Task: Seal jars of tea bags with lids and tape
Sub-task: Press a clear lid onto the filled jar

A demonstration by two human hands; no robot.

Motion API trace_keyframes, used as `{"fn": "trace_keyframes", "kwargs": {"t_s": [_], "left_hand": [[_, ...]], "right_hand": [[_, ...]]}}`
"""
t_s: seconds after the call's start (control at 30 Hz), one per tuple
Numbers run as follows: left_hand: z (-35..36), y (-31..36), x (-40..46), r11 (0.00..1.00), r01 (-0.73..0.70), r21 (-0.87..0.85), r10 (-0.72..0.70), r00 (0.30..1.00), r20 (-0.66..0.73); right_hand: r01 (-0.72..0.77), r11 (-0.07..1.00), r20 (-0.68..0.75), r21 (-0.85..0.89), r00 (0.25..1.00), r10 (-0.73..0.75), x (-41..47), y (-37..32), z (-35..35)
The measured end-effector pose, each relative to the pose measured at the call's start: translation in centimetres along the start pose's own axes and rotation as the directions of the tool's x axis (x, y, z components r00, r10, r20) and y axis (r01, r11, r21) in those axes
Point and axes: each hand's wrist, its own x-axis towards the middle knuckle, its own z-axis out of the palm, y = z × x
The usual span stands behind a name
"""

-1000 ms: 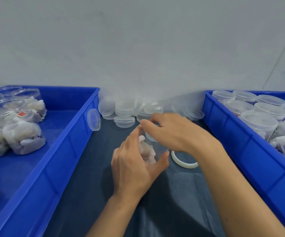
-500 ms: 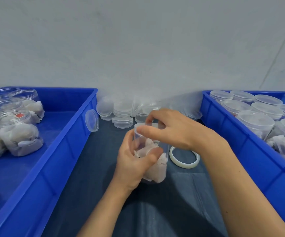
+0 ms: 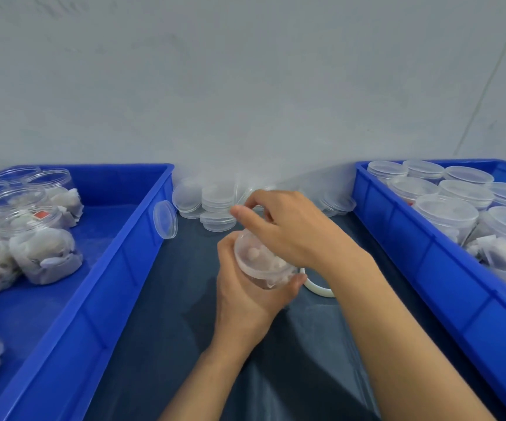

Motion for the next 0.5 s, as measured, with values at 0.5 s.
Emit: {"fn": "trace_keyframes", "kwargs": {"t_s": [0.5], "left_hand": [[-0.2, -1.6, 0.2, 0.95, -0.034, 0.309, -0.003, 0.993, 0.12]], "right_hand": [[-0.311, 0.917, -0.038, -0.25, 0.949, 0.312, -10.5, 9.2, 4.1]]}}
